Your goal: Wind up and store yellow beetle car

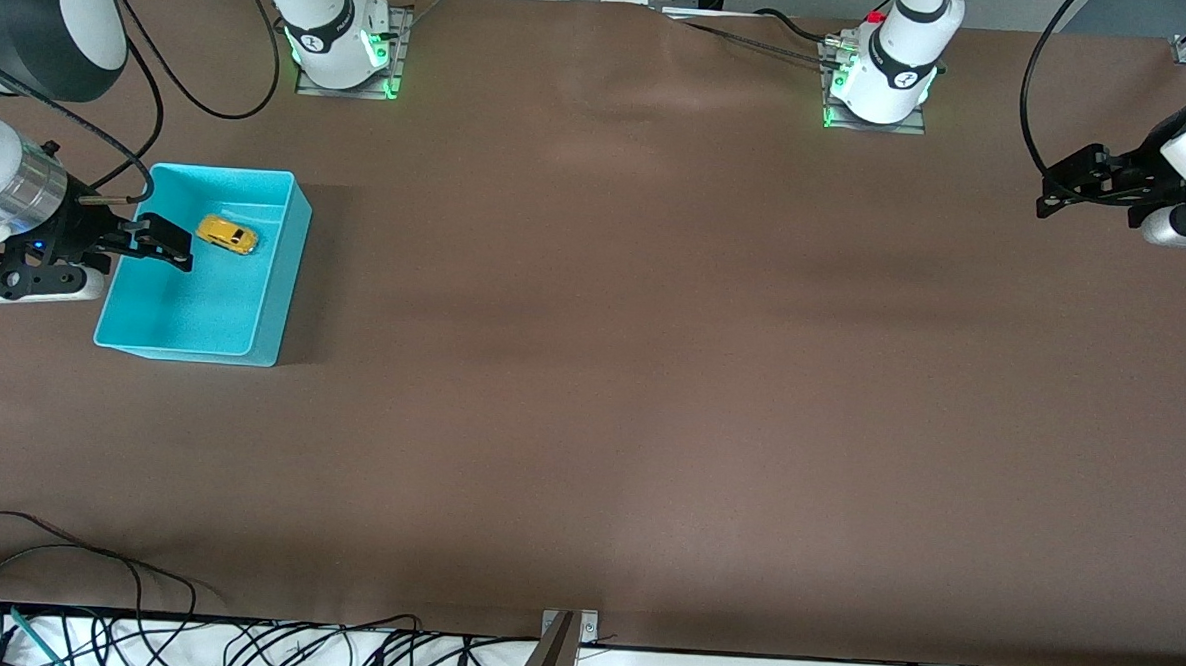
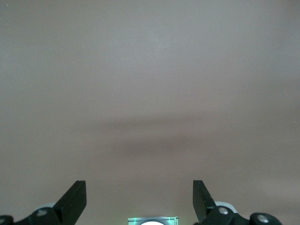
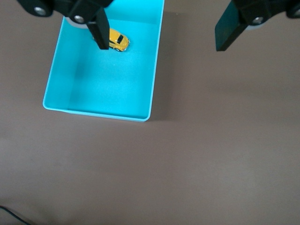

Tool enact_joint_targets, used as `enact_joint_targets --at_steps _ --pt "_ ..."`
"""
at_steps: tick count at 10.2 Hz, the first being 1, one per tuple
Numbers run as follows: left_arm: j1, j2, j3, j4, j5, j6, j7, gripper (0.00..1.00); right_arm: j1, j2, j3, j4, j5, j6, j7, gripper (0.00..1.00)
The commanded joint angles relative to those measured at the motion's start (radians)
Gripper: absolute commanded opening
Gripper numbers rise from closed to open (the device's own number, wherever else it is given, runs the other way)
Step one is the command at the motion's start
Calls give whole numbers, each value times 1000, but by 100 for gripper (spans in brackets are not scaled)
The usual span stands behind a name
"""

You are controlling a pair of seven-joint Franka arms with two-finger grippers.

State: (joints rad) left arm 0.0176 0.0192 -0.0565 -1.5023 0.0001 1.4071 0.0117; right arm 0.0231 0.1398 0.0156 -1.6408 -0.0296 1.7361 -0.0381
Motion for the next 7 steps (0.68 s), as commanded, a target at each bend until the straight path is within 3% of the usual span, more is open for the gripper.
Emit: enact_joint_targets --at_steps 1,4,7 --pt "5 11 -2 31 -14 -23 -7 100 -19 82 23 149 -16 -116 61 100" --pt "5 11 -3 31 -14 -23 -7 100 -11 89 20 164 -15 -136 75 100" --pt "5 11 -2 31 -14 -23 -7 100 -9 41 21 78 -16 -122 73 100"
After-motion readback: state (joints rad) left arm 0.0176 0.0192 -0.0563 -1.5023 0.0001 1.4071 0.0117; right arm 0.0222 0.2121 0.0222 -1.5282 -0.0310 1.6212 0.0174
